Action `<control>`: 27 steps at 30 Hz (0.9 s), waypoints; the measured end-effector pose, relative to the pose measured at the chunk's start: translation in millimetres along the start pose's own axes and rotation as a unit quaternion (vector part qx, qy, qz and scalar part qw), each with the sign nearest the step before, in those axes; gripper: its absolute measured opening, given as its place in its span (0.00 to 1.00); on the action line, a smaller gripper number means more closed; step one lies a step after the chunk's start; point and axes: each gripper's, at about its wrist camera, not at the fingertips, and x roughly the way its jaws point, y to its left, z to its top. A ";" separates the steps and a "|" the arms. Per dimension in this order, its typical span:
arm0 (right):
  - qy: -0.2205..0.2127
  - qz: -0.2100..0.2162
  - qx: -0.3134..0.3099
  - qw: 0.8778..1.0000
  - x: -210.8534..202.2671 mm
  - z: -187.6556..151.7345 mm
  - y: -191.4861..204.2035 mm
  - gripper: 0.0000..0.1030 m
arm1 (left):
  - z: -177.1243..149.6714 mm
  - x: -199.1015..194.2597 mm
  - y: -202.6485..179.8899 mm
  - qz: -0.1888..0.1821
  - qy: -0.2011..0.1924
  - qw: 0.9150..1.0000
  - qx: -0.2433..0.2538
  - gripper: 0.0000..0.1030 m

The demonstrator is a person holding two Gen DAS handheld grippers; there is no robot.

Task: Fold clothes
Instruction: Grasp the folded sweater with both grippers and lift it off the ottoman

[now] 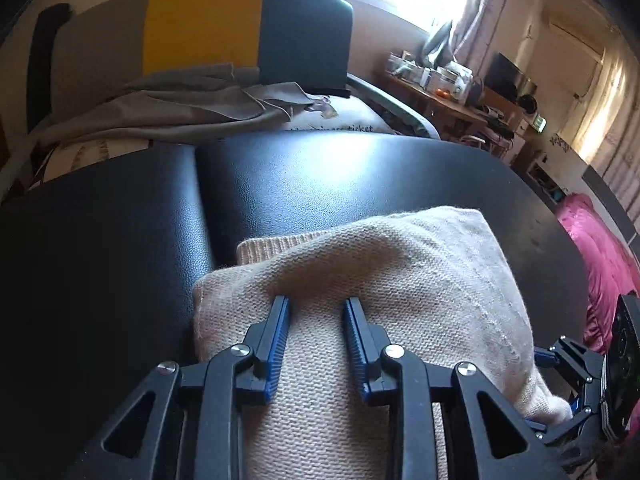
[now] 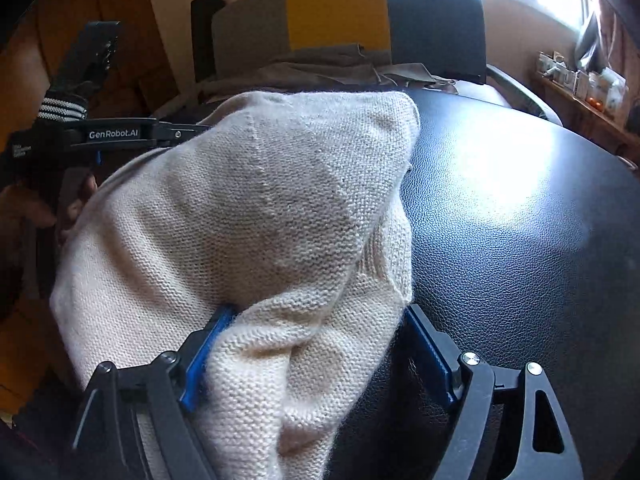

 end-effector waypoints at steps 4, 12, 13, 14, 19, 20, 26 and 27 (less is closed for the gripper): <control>0.001 -0.002 0.000 1.000 -0.8 -1.4 0.1 0.81 | -1.2 -1.7 0.8 0.005 -0.009 1.000 -0.010 0.29; 0.044 -0.008 0.022 0.999 -9.4 9.8 -2.3 0.89 | -14.8 -39.3 35.7 -0.056 -0.029 0.992 -0.109 0.30; 0.054 0.000 0.036 0.998 -12.3 12.6 -6.3 0.89 | -21.2 -42.9 49.7 -0.081 -0.020 0.987 -0.137 0.31; 0.049 0.016 0.054 0.997 -20.7 15.2 -12.7 0.90 | -29.3 -45.3 64.0 -0.101 -0.010 0.981 -0.162 0.32; 0.023 0.092 0.118 0.988 -45.6 23.6 -46.1 0.98 | -67.4 -48.4 109.3 -0.165 0.013 0.960 -0.227 0.41; 0.031 0.104 0.132 0.985 -40.7 27.3 -50.4 0.98 | -74.0 -47.8 114.1 -0.179 0.016 0.956 -0.233 0.43; 0.069 0.173 0.162 0.969 0.6 46.6 -65.9 0.99 | -85.9 -33.1 118.3 -0.252 0.015 0.932 -0.260 0.52; 0.073 0.189 0.153 0.967 8.3 49.3 -60.6 1.00 | -83.6 -28.7 116.8 -0.263 0.014 0.928 -0.262 0.54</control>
